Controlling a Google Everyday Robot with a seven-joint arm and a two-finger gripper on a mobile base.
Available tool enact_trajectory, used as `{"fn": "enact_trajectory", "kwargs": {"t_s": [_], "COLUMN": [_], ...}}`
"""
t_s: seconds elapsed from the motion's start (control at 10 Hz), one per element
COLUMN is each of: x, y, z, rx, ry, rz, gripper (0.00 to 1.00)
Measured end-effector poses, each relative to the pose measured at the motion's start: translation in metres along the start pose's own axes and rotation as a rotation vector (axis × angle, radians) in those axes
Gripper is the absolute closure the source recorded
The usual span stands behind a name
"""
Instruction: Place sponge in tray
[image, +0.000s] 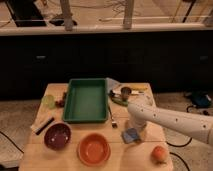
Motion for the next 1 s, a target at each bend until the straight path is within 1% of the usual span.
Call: {"fn": "enact_trajectory", "kwargs": {"t_s": [0.1, 0.2, 0.3, 0.4, 0.5, 0.7, 0.8, 0.9, 1.0], "x": [-0.0013, -0.0018, -0.0017, -0.0014, -0.001, -0.0006, -0.0003, 0.0008, 0.0017], "y": [-0.002, -0.0008, 0.0007, 0.0014, 0.0016, 0.0015, 0.0025, 0.0046, 0.0059], "z": [-0.0032, -0.0047, -0.0051, -0.006, -0.0066, -0.0075, -0.0086, -0.0083, -0.0078], "rx": [0.003, -0.001, -0.003, -0.004, -0.004, -0.004, -0.006, -0.01, -0.012], "ry": [-0.001, -0.001, -0.001, -0.001, -0.001, -0.001, 0.0, 0.0, 0.001], "rz": [-0.002, -0.003, -0.003, -0.003, -0.002, -0.001, 0.0, 0.002, 0.003], "gripper": [0.31, 0.3, 0.33, 0.42, 0.56, 0.64, 0.65, 0.71, 0.73]}}
